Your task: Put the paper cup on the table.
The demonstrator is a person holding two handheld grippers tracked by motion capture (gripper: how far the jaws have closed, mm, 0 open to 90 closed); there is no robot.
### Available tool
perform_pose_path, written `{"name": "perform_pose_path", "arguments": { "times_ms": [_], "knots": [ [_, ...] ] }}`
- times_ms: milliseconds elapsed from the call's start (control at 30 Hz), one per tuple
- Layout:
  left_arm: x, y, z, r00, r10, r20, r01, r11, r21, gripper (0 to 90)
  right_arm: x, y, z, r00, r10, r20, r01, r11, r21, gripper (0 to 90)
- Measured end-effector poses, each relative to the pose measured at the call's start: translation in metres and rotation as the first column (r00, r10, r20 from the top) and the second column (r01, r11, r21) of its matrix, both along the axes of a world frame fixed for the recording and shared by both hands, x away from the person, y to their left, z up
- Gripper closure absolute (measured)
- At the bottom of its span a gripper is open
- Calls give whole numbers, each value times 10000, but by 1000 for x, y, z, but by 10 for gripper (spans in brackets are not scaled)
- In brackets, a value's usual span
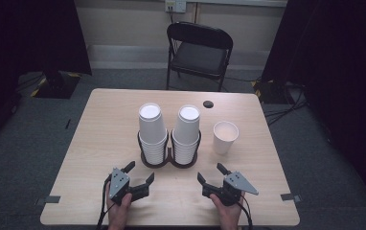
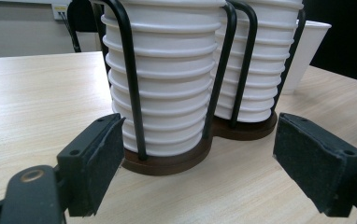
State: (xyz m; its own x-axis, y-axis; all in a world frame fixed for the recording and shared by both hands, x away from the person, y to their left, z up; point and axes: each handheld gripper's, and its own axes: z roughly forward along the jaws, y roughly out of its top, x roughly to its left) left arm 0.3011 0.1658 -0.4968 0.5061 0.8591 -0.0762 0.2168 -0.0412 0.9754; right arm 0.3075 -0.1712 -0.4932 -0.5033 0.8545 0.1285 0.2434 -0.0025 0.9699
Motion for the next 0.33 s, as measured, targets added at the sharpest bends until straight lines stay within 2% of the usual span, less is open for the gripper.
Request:
{"name": "perform_pose_path", "arguments": {
  "times_ms": [133, 267, 333],
  "knots": [
    [0, 0, 0, 10000, -44, 47, 44, 10000, 24, 162, -1, 3, -3, 9999, 123, 93, -123, 9999, -36, 138],
    [0, 0, 0, 10000, -45, 65, 44, 10000, 47, 161, 1, 1, -3, 9999, 74, -139, -72, 9999, 116, 130],
    [0, 0, 0, 10000, -56, 58, 55, 10000, 54, 162, 2, 3, -2, 9998, -60, -184, 59, 10000, -63, 130]
  ]
}}
